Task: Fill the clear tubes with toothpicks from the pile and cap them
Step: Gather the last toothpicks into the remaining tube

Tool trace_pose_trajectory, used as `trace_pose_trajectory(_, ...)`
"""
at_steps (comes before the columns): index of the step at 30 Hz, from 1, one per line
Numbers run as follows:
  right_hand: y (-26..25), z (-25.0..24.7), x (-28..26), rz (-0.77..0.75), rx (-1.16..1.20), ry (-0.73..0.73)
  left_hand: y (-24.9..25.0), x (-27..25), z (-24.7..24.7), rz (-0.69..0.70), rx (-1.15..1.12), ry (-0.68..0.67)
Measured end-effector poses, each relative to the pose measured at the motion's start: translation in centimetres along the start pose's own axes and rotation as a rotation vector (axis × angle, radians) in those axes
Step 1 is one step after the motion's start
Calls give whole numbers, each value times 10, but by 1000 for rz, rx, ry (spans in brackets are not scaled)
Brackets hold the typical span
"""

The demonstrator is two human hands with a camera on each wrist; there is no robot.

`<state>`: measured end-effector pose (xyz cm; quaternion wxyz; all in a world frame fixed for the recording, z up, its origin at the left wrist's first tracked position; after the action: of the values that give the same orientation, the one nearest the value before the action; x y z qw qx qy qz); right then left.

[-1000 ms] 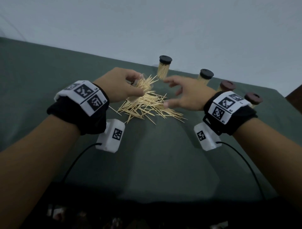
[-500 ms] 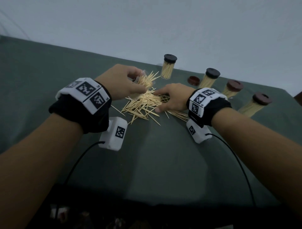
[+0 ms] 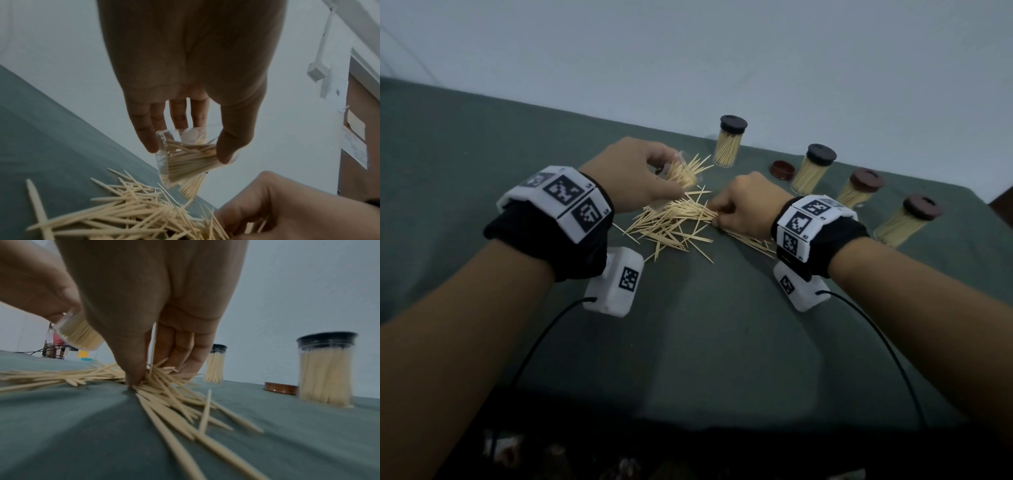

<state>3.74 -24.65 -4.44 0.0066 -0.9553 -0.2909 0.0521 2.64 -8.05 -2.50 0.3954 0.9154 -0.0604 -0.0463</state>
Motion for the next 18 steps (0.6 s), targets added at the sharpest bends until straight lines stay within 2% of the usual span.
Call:
trace_pose_trajectory(8, 26, 1, -27, 53, 107, 68, 5, -2, 1, 4, 40, 1)
trace_pose_trajectory(18, 40, -31, -39, 70, 309, 247, 6, -4, 2, 6, 132, 5)
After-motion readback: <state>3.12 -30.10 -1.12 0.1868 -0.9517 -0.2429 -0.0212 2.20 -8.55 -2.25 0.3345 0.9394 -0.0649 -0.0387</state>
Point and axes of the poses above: each hand's wrist, its own x-axis towards the middle knuckle, its own z-axis out of the palm, y = z × x, the point moved 6 cm from there along x, towards the middle knuckle, and after that the axes turned 7 degrees about -z, right-handed, at the moved point
